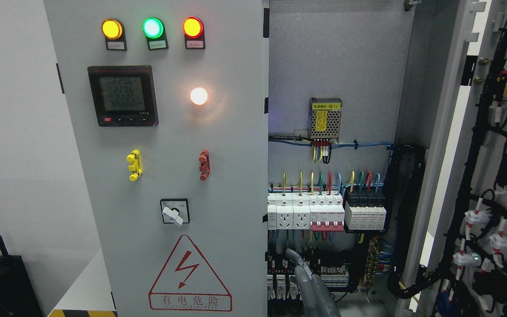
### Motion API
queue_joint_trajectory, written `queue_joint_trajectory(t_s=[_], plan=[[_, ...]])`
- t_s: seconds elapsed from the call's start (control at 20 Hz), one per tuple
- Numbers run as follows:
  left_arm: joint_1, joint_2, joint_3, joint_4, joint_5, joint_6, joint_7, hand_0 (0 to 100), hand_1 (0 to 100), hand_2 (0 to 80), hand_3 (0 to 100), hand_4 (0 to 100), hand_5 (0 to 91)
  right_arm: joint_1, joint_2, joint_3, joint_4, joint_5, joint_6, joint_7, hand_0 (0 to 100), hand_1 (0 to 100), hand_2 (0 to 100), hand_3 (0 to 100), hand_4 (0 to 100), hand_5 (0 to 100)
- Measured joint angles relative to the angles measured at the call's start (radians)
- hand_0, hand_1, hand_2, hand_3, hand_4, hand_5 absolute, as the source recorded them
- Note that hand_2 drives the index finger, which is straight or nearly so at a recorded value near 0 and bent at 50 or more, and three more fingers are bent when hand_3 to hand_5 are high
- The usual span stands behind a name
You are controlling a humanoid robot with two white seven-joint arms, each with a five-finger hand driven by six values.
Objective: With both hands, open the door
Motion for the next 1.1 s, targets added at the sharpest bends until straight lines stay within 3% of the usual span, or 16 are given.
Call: queue_joint_trajectory(t_s=[0.5,1.1], plan=[[0.000,0.000,0.000,0.000,0.000,-0.004,0.000,0,0,0.0,0,3,0.0,-0.055,0.003,0.003,0.064,-0.006,0.000,0.003,11,0,0,0,0,0],[0.000,0.000,0.000,0.000,0.000,-0.005,0.000,0,0,0.0,0,3,0.0,-0.110,-0.019,0.008,0.113,-0.061,0.028,0.003,11,0,0,0,0,0]])
